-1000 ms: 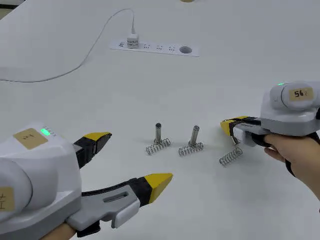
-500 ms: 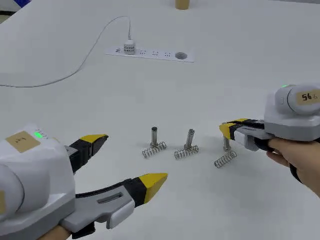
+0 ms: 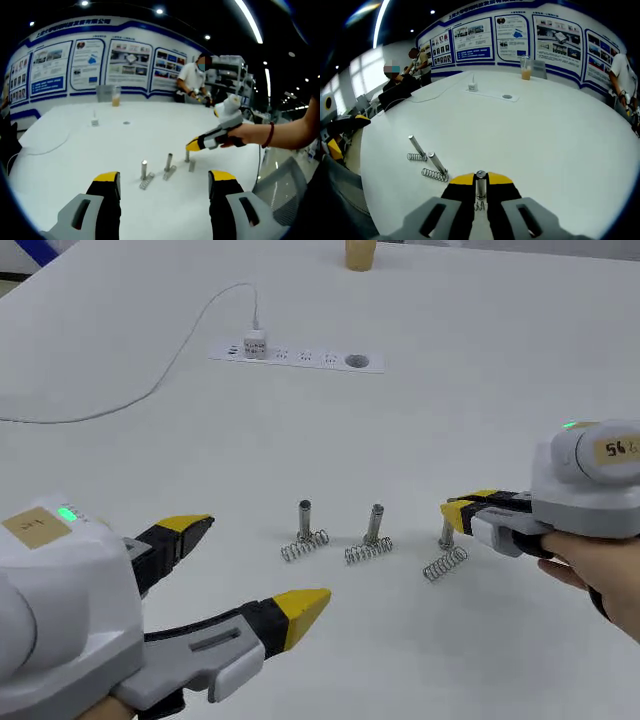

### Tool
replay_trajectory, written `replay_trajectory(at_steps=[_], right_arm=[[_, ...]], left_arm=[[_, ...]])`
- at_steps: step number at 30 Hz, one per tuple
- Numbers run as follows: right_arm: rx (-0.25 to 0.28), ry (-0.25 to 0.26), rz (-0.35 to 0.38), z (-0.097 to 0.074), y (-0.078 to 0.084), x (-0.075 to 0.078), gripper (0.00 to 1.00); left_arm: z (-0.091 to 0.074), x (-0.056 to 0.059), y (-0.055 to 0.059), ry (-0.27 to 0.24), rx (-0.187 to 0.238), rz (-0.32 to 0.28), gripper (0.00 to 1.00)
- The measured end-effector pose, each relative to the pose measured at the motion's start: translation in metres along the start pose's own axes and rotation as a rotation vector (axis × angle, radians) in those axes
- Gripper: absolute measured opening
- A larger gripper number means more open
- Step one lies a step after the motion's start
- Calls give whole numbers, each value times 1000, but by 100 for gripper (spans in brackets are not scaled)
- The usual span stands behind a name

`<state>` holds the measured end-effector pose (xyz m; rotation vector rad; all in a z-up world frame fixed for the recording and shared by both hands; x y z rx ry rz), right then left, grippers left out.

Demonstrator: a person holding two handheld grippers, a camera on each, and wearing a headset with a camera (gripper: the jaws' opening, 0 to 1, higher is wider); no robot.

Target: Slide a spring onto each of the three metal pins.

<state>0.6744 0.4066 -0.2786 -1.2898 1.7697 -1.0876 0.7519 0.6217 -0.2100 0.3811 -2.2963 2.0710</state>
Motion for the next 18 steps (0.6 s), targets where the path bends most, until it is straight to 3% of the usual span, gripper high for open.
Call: replay_trajectory(at_steps=[18], right_arm=[[-17,24,-44,-5,5,-4,9]], left_arm=[[-8,-9,-2,-22,-20,43,71]])
Point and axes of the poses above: the centre of the closed fingertips' face, and the gripper's own axes: z roughly forward along the fingers, x roughly to its right, y roughly out of its underside, the point moved 3 cm from there along -z, roughly backward along the fingers, and after that the axes turned 12 degrees about x, right-handed, at the moved point
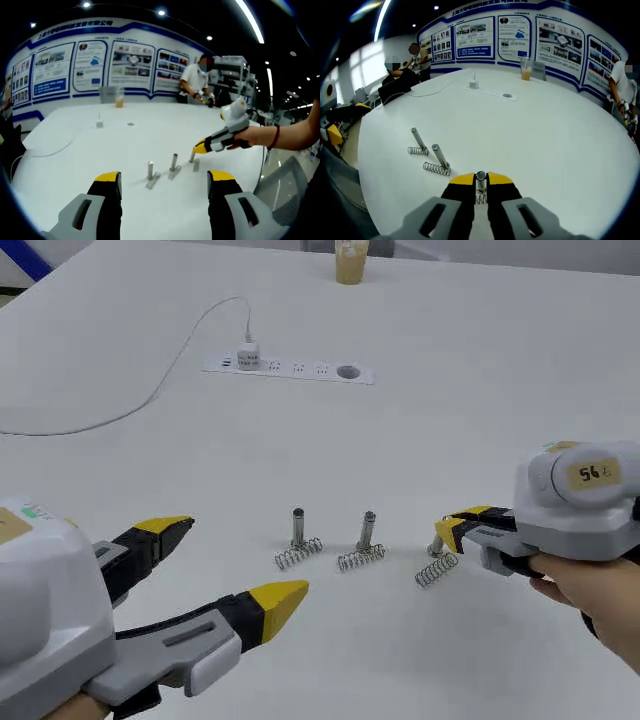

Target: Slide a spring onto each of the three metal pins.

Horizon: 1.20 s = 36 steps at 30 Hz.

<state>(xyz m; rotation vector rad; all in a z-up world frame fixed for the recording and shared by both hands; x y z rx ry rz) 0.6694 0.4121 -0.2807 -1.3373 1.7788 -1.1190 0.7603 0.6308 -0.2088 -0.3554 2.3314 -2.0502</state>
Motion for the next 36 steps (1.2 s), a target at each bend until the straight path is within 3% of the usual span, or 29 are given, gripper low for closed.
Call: replay_trajectory(at_steps=[4,17,23,28,36], right_arm=[[-6,-6,0,0,1,0,9],[-10,-34,-41,1,3,-4,10],[9,-39,-38,0,-1,-6,18],[53,-60,-11,-5,-10,-9,24],[112,-84,17,-17,-19,-14,40]], left_arm=[[-2,-1,-3,-7,14,5,70],[-4,-4,0,-2,-8,34,69],[0,-4,1,12,-24,67,68],[4,-5,8,22,-54,127,65],[12,-8,16,44,-84,165,62]])
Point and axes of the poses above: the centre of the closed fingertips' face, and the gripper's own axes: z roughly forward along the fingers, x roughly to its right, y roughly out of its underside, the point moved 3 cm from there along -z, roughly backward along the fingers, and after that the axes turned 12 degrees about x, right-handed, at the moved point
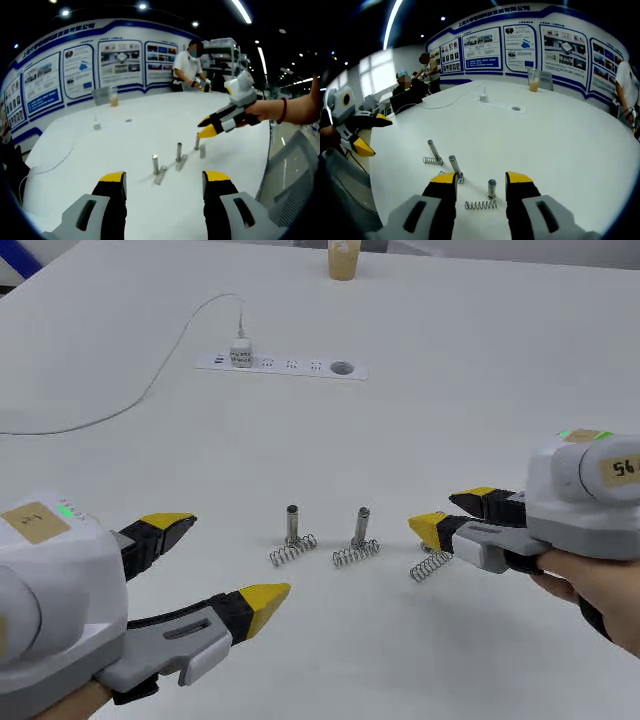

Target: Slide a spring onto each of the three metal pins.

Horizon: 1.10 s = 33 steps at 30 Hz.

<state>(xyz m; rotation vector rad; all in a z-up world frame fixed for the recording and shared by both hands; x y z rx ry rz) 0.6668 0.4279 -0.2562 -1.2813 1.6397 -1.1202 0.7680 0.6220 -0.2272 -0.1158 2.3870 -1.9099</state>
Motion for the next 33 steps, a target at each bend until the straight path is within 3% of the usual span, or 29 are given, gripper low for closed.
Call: replay_trajectory(at_steps=[14,19,28,33], right_arm=[[75,-47,16,-20,0,-10,59],[102,-64,32,-27,2,-15,62],[134,-78,59,-37,9,-19,64],[136,-101,73,-40,12,-25,64]], left_arm=[[24,-14,19,25,-53,75,56],[34,-16,29,43,-64,84,52],[50,-15,52,104,-122,143,44],[59,-17,58,127,-107,131,39]])
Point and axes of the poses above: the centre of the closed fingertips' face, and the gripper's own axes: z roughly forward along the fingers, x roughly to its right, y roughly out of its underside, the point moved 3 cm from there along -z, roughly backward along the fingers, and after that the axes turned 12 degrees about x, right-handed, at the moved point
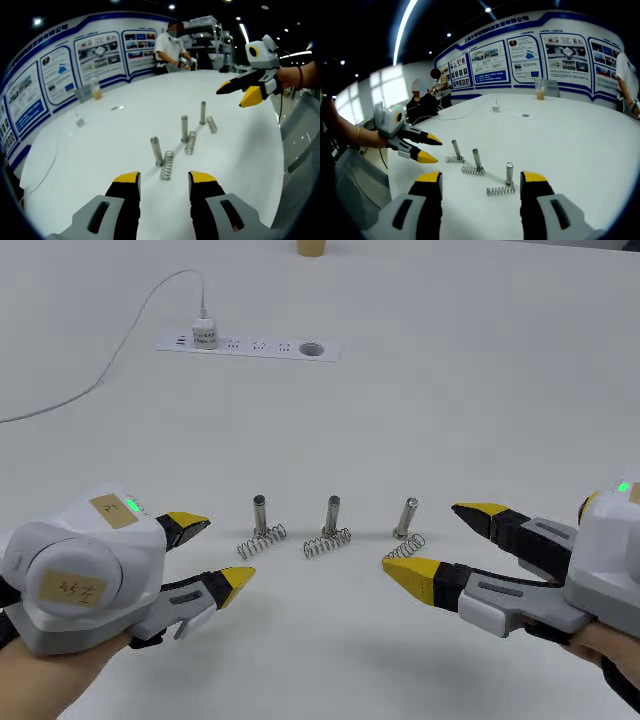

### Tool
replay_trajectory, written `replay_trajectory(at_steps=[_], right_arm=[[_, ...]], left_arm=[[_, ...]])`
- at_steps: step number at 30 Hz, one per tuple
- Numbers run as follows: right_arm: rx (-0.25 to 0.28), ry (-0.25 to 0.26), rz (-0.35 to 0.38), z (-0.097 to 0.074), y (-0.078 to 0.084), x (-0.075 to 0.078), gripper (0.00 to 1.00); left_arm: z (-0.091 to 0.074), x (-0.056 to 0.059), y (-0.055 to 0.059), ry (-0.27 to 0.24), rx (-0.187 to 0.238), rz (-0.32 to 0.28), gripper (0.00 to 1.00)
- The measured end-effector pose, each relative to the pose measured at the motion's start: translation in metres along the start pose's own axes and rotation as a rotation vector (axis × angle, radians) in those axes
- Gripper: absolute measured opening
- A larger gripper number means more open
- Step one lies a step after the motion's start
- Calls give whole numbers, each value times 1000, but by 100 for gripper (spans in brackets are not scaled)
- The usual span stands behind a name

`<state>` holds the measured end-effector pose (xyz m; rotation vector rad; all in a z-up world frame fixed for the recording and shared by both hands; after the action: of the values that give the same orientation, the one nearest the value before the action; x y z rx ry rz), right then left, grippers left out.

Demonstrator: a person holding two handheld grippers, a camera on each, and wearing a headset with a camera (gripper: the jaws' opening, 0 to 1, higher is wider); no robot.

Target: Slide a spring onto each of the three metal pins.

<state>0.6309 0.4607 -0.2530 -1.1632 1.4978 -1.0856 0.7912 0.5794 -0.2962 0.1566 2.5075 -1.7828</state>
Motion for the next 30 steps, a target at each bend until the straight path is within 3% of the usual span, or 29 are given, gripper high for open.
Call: replay_trajectory(at_steps=[6,10,14,17,21,30], right_arm=[[-10,-14,9,-3,6,-6,64],[-22,-16,12,-5,8,-8,64],[-35,8,15,-6,11,-5,62],[-52,12,10,-7,13,-3,61],[-64,14,8,-9,15,-1,61],[-68,23,28,-9,18,-1,60]], left_arm=[[9,-2,5,21,6,-4,33],[16,-5,14,31,4,-69,31],[21,-4,22,54,-15,-82,28],[25,-3,26,65,-24,-53,28],[27,-1,22,82,2,-41,24],[31,2,21,109,10,-16,15]])
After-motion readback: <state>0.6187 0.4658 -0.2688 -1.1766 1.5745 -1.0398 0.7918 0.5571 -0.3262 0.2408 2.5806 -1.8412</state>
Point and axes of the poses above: the centre of the closed fingertips' face, and the gripper's own axes: z roughly forward along the fingers, x roughly to its right, y roughly out of its underside, the point moved 3 cm from there along -z, roughly backward along the fingers, and after that the axes turned 12 degrees about x, right-handed, at the moved point
